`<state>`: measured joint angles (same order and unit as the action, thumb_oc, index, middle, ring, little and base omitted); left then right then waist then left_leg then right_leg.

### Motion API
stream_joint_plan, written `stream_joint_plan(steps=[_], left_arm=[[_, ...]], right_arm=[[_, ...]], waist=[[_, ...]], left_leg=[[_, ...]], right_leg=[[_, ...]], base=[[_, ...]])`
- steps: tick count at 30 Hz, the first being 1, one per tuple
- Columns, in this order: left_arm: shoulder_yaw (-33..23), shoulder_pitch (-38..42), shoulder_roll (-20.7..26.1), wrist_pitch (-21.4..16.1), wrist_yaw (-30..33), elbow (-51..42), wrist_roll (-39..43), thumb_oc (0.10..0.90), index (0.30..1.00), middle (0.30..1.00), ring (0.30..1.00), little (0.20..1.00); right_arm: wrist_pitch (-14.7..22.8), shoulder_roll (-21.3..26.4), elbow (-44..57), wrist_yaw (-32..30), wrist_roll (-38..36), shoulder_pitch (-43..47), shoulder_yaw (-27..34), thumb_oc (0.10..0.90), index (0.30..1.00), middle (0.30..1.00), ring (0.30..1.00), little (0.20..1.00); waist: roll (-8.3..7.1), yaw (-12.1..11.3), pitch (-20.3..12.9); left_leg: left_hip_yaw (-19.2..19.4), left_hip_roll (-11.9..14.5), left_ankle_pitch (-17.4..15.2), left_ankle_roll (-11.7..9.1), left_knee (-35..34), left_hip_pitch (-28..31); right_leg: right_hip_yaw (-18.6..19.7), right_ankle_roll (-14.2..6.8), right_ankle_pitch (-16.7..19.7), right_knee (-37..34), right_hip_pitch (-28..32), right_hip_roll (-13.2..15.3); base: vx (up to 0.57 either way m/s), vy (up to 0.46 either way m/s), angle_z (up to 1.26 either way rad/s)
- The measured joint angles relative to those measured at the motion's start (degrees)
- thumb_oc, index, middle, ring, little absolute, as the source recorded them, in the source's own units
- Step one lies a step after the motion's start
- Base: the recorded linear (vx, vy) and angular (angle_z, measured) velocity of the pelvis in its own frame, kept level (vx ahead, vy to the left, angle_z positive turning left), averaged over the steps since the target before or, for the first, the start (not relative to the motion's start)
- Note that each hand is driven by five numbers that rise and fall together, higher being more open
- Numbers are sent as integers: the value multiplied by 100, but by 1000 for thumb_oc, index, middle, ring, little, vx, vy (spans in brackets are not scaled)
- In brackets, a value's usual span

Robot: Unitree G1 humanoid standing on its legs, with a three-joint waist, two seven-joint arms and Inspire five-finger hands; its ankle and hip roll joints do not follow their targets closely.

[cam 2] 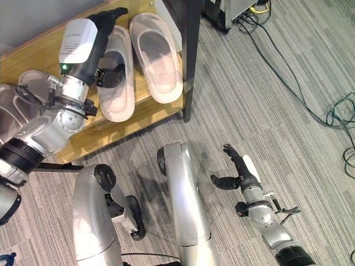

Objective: Arrange the slippers neatly on the shoe rack.

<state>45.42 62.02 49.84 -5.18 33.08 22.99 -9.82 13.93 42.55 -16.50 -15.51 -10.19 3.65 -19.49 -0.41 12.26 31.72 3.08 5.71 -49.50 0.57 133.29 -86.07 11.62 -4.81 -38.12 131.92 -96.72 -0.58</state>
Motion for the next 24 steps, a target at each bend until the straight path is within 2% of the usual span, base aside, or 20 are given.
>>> stream_joint_plan(steps=[1, 2, 3, 9, 15, 21, 24], left_arm=[[-114, -99, 5, -2, 2, -139, 2, 800, 900, 900, 900, 900], [-192, -191, 37, -2, 0, -270, 1, 800, 900, 900, 900, 900], [-323, -323, 76, -21, 5, -432, 1, 800, 900, 900, 900, 900], [-909, -949, 109, -146, -2, -1101, 65, 800, 900, 900, 900, 900], [-1368, -1355, 124, -214, 7, -1406, 360, 800, 900, 900, 900, 900], [-2148, -2343, 56, -529, -40, -2262, 1469, 800, 900, 900, 900, 900], [-2452, -3127, 43, -745, -396, -2722, 2781, 800, 900, 900, 900, 900]], right_arm=[[0, 11, 18, 0, 4, -13, 0, 800, 900, 900, 900, 900], [0, 24, 36, 0, 12, -7, 0, 800, 900, 900, 900, 900], [0, 39, 51, -2, 49, -3, 2, 800, 900, 900, 900, 900], [0, 67, 124, -2, 104, -13, 27, 800, 900, 900, 900, 900], [-19, 65, 206, -3, 124, -113, 33, 800, 900, 900, 900, 900], [-115, 27, 291, -9, 336, -156, 59, 800, 900, 900, 900, 900], [-233, -34, 294, -59, 339, -217, 149, 800, 900, 900, 900, 900]], waist=[[-35, -10, 19], [13, -16, -7], [-25, -20, 14], [21, -125, -11], [23, -162, -12], [26, -171, -14], [35, -232, -17]], left_leg=[[1, -20, 0, 0, -5, 0], [-2, -28, 0, -1, -4, -1], [-3, -33, 0, -1, -8, -2], [-9, -65, 0, -1, -8, -1], [-8, -80, 0, -1, -8, -22], [-20, -92, 0, -1, -7, -32], [-27, -93, -3, -8, -12, -32]], right_leg=[[1, 11, -24, 12, 1, 17], [-2, 33, -43, 21, 1, 39], [-4, 32, -47, 23, 0, 41], [-7, 31, -51, 23, 11, 68], [-1, -1, -83, 24, 15, 89], [-15, 30, -104, 27, 17, 115], [-20, 36, -107, 29, 13, 121]], base=[[-1, -8, 12], [0, -10, 6], [-2, -11, 4], [0, 0, 0], [0, 0, 0], [0, 0, 0], [0, 0, 0]])
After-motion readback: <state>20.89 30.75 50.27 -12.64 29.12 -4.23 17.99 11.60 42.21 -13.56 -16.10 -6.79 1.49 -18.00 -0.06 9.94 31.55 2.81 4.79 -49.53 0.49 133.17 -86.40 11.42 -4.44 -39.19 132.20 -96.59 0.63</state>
